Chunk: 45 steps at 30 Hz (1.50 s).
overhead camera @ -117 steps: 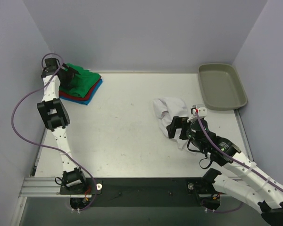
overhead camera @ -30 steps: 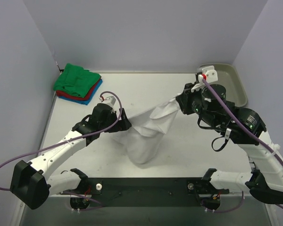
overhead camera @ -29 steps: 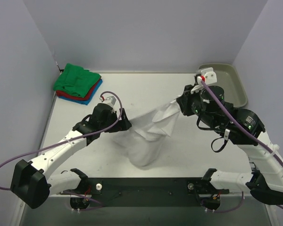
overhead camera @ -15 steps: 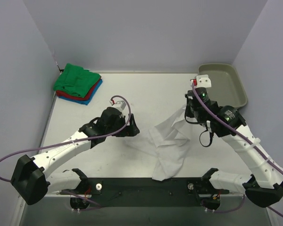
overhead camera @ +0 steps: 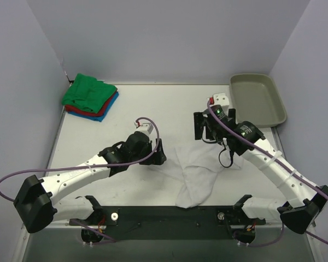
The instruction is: Fold and stack the t-shirts
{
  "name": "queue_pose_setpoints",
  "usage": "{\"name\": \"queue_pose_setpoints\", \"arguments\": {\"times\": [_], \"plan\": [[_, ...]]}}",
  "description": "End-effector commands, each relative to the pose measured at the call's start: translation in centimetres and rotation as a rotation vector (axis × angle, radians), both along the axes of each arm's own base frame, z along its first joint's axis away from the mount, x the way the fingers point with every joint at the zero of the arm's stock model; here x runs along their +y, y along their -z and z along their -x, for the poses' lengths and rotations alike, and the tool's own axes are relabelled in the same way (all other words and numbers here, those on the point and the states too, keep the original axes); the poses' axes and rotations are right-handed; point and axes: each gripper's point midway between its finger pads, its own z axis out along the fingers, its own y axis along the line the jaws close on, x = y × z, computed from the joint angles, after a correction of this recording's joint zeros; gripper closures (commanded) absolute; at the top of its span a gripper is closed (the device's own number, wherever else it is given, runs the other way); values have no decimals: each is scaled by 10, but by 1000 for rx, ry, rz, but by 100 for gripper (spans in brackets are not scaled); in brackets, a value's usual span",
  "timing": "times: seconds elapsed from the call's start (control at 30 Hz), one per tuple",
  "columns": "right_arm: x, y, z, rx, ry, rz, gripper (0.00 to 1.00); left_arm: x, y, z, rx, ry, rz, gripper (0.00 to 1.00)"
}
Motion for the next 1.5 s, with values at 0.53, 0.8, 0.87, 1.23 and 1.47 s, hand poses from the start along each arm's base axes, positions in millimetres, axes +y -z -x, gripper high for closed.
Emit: {"name": "queue_pose_setpoints", "arguments": {"times": [0.53,0.8,0.87,1.23,1.47], "plan": [[116,144,111,326,-323,2,35,90,-30,-22,-64,-338,92,5],[139,160,174,367,-427,45,38,97,-25,-17,-56,-344,84,5],[141,168,190,379,-463,79,38,97,-24,-17,-54,-342,86,4],[124,200,225,402,-460,232,40,91,-18,-15,-31,-318,102,5],[107,217,217,388,-411,301,44,89,-17,-16,-26,-311,102,5]]}}
